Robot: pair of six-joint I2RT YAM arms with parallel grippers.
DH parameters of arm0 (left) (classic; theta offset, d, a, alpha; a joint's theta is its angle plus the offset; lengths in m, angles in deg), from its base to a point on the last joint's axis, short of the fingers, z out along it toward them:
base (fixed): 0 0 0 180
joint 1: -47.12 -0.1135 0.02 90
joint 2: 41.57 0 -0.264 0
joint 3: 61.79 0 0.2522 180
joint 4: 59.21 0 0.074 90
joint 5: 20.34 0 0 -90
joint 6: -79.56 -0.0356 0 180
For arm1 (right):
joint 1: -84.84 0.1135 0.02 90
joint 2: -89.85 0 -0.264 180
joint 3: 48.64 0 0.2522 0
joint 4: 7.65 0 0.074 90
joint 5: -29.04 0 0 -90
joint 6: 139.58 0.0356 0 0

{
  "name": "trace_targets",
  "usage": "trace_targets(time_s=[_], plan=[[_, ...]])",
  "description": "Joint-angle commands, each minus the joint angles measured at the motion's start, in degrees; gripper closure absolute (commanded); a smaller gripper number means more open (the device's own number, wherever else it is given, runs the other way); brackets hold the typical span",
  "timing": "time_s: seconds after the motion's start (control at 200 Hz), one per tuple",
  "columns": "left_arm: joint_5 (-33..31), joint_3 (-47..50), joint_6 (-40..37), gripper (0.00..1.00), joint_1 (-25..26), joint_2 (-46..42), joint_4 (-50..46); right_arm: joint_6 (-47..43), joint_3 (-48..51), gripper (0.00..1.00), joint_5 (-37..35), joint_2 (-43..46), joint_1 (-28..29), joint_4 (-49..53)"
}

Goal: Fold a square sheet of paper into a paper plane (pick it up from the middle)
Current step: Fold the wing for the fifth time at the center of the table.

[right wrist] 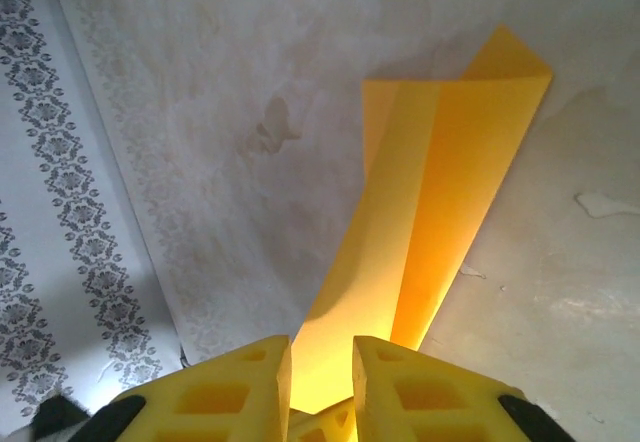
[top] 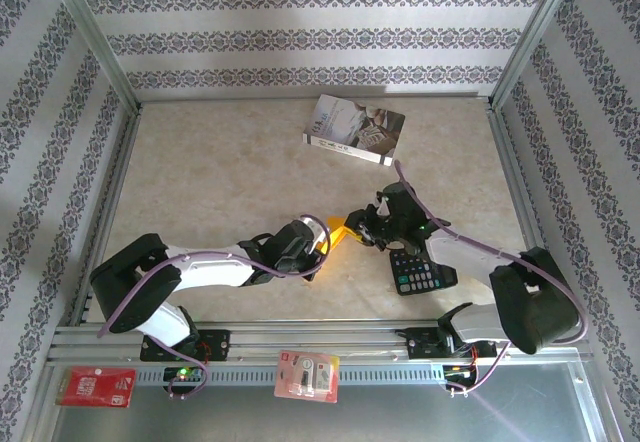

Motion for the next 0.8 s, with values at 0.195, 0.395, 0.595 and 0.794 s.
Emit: trace_targets(time_s=[0.195, 0.395, 0.595, 0.794], plan=[[14.3, 1.3, 12.7, 1.0, -3.0, 2.4, 9.1, -16.5, -4.9, 0.75, 0.7, 1.5, -2.2, 13.0], [18.8, 1.9, 15.4, 1.0, -4.8, 4.1, 13.0, -21.9, -4.7, 0.73, -1.2, 2.0, -2.4, 16.3], [23.7, 3.6, 18.7, 1.0, -7.0, 6.2, 18.3, -26.1, -4.6, 0.73, -2.2, 1.9, -2.5, 18.3], [26.5, 5.0, 21.4, 1.0, -8.5, 7.5, 22.6, -28.2, -4.5, 0.72, -3.9, 2.2, -2.4, 19.6]])
